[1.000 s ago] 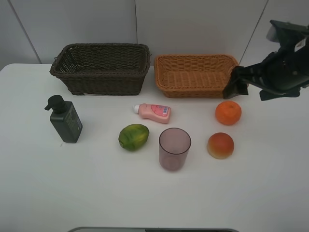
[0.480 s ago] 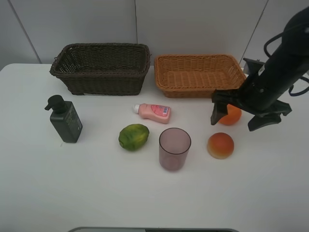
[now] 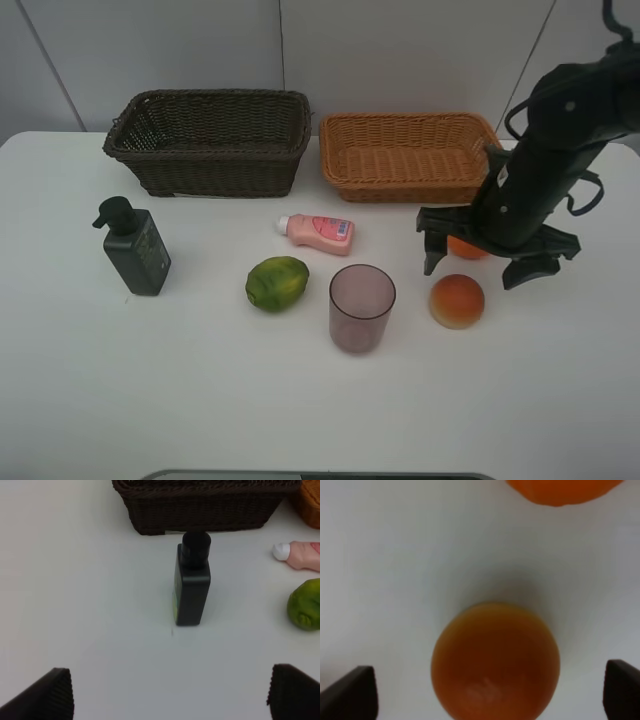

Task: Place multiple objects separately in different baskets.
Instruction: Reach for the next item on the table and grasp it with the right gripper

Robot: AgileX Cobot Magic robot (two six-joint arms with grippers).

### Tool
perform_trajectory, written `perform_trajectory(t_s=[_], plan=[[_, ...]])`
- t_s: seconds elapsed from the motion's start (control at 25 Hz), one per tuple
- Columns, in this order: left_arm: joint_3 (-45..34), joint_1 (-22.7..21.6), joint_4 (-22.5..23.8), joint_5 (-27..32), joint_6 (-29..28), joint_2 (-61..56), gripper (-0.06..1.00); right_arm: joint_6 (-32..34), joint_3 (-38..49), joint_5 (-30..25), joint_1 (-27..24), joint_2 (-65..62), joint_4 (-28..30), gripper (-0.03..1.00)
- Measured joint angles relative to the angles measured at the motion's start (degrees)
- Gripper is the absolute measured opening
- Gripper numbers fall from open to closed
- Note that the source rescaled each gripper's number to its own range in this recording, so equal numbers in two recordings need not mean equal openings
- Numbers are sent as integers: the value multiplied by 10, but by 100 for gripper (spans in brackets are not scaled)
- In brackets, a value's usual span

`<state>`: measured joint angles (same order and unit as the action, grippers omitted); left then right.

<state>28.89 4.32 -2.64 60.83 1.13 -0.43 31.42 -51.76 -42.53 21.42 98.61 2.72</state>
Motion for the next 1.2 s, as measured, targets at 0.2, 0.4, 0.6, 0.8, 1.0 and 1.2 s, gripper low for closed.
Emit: perform_trajectory(t_s=[0.2, 0.4, 0.6, 0.8, 1.0, 1.2], plan=[[0, 0, 0, 0, 0, 0, 100, 24, 0, 0, 3, 20, -3, 100], [0, 0, 0, 0, 0, 0, 100, 34, 0, 5, 5, 28, -6, 100], [0, 0, 0, 0, 0, 0, 100, 39, 0, 7, 5, 49, -6, 100], [0, 0, 0, 0, 0, 0, 100, 39, 0, 14, 13, 65, -6, 100], [0, 0, 0, 0, 0, 0, 100, 39, 0, 21, 20, 82, -8, 100], [0, 0, 0, 0, 0, 0, 100, 39, 0, 22, 22, 95, -8, 100]])
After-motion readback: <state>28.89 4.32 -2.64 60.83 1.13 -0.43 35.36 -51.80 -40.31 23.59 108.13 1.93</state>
